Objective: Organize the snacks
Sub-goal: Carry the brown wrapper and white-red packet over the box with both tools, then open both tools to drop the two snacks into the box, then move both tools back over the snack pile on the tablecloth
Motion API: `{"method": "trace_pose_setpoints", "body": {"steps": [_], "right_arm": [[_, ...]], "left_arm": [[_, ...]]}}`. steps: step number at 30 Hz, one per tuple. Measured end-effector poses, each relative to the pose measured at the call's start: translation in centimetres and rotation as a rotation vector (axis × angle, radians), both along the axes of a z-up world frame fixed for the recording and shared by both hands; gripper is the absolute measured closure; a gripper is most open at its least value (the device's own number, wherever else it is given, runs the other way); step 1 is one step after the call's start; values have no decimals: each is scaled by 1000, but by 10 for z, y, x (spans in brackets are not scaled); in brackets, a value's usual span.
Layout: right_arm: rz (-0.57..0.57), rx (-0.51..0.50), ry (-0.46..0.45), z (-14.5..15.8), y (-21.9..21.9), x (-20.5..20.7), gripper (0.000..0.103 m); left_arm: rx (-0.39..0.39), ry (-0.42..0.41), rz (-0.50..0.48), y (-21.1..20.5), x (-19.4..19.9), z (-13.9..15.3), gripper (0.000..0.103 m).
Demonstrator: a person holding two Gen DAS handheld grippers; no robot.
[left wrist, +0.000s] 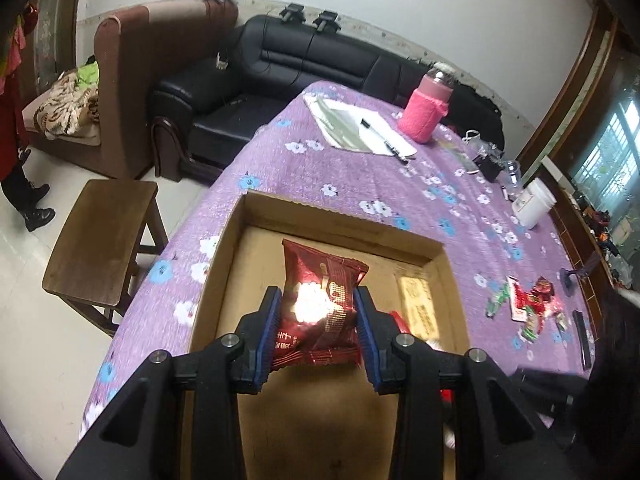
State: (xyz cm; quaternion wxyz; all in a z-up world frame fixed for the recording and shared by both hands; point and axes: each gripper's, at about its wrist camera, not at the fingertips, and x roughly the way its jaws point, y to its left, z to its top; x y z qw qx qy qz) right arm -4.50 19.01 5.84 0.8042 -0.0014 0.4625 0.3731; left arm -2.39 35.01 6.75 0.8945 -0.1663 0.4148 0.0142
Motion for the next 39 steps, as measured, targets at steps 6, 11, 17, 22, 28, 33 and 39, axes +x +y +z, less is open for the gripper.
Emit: {"method": "trace_pose_setpoints", "body": {"steps": [6,11,17,22,28,33,39], "right_arm": [[36,-30,26,-17,24,-1,73],[49,-41,11,-21,33,-5,70],[55,-29,-36,-10,29,-19,55],[44,12,-68,9,11,-35,52],[-12,58,-99,22,-33,-50,44],[-90,48,-111,23,-79,-45,44],[-190,105,-111,46,-130,-33,42]], "left_arm": [[0,49,17,1,21,-15,67],[-24,38,17,1,24,-16,54],[-26,-23,32,1,5,4,47],[-12,-91,46,-6,-27,28,36],[-27,-144,4,-35,-58,50,33],[-27,-175,2,-49,-58,79,33],[-42,-208,32,-54,-61,120,25]]}}
